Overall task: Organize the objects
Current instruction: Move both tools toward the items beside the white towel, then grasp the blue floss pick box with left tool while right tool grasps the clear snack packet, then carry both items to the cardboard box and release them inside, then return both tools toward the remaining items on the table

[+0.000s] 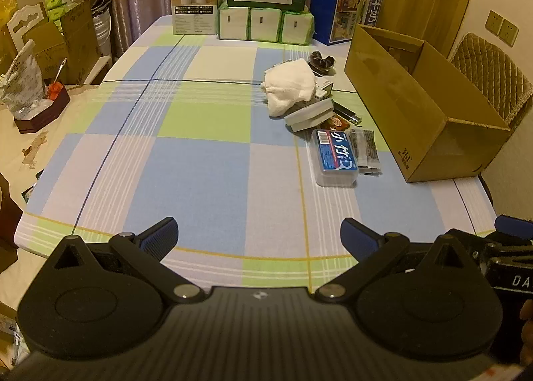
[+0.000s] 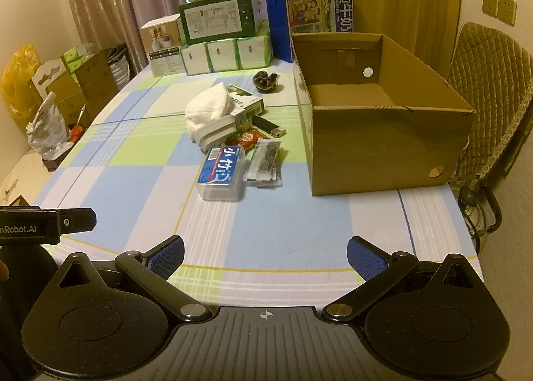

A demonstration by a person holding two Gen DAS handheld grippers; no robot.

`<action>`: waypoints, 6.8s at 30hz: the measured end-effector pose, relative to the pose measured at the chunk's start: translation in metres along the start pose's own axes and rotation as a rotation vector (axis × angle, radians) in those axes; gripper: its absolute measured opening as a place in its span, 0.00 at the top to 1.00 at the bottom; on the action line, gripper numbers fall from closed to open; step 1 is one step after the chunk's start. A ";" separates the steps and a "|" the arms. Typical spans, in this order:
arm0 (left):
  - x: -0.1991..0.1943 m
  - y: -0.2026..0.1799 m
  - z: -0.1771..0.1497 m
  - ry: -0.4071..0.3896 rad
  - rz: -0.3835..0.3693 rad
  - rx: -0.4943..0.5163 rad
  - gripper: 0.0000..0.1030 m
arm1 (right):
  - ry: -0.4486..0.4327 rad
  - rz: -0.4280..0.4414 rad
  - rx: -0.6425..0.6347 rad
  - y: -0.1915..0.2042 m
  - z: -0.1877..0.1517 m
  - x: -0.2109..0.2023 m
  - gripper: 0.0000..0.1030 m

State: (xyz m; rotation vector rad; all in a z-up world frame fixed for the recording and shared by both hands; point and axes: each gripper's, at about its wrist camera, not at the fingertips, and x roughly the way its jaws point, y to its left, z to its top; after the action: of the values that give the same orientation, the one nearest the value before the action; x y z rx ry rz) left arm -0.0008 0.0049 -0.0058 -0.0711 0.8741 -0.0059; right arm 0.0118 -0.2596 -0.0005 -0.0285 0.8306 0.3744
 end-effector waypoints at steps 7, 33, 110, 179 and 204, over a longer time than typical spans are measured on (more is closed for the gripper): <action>0.001 0.000 0.000 0.001 0.008 -0.006 0.01 | 0.011 0.003 0.004 0.000 0.000 0.001 0.02; 0.068 -0.020 0.034 0.011 -0.055 0.057 0.05 | 0.007 -0.004 0.050 -0.025 0.010 0.051 0.11; 0.145 -0.008 0.067 0.049 -0.046 0.213 0.49 | -0.050 -0.028 -0.030 0.024 0.028 0.135 0.68; 0.071 -0.100 0.139 -0.122 -0.158 0.192 0.25 | -0.210 -0.008 0.196 -0.131 0.126 0.038 0.30; 0.013 0.008 0.089 -0.155 -0.007 0.056 0.05 | -0.191 0.120 0.041 0.008 0.078 0.008 0.02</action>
State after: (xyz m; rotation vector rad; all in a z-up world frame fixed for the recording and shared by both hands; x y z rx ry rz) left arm 0.0756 0.0175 0.0412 -0.0220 0.7180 -0.0313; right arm 0.0696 -0.2362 0.0477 0.0948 0.6525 0.4655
